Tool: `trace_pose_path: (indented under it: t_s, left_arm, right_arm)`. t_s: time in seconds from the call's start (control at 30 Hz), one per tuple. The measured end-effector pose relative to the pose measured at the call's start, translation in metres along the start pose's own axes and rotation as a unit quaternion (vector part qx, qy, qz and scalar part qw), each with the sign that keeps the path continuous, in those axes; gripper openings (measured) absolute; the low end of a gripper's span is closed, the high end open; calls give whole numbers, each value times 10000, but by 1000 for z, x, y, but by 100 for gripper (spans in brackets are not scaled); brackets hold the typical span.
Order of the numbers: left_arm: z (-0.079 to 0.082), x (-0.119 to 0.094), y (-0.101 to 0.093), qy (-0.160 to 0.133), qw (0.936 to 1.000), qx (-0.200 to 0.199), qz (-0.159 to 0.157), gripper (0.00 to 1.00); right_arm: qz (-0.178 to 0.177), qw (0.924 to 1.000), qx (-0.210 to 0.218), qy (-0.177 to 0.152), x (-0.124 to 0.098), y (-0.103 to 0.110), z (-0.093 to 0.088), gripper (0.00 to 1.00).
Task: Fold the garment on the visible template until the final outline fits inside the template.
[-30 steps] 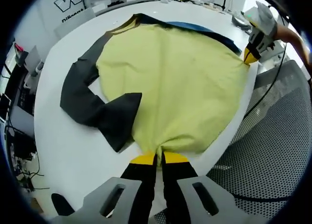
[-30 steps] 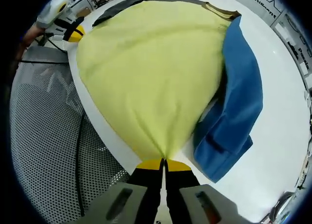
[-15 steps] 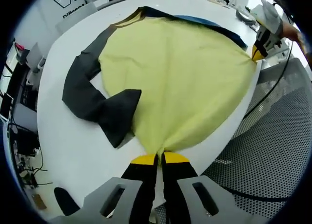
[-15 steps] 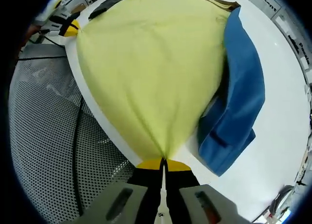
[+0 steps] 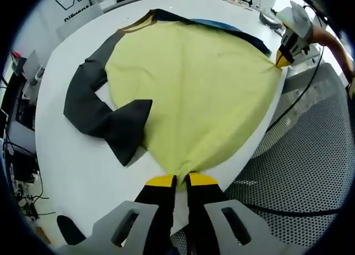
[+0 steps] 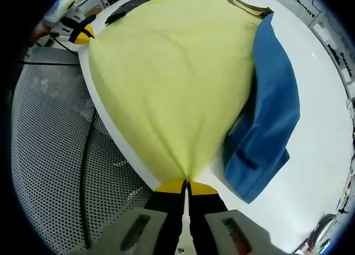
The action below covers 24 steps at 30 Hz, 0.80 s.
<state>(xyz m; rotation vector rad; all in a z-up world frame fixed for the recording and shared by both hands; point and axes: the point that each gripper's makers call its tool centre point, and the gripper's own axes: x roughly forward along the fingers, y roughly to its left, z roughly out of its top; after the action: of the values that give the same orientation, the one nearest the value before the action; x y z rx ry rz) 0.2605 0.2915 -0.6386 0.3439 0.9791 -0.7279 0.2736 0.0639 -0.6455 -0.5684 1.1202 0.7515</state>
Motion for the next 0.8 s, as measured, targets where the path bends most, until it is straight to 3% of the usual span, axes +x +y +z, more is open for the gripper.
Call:
trace_pose_path:
  t_s: [0.17, 0.47, 0.57, 0.73, 0.8]
  left_arm:
    - [-2, -2, 4, 35, 10000, -9, 49, 6]
    - [-7, -6, 11, 137, 9998, -21, 159, 12]
    - [-8, -7, 12, 150, 9997, -18, 183, 19]
    - [-13, -9, 16, 178, 9996, -89, 212, 36]
    - [-14, -10, 17, 197, 9995, -122, 228, 39]
  right_arm:
    - [-152, 9998, -112, 37, -1, -5, -4, 0]
    - [-23, 9999, -29, 129, -4, -3, -12, 0]
    - [12, 9999, 18, 170, -6, -5, -16, 15]
    - [3, 9997, 78, 240, -7, -7, -21, 16]
    - [4, 9996, 91, 269, -8, -7, -23, 19]
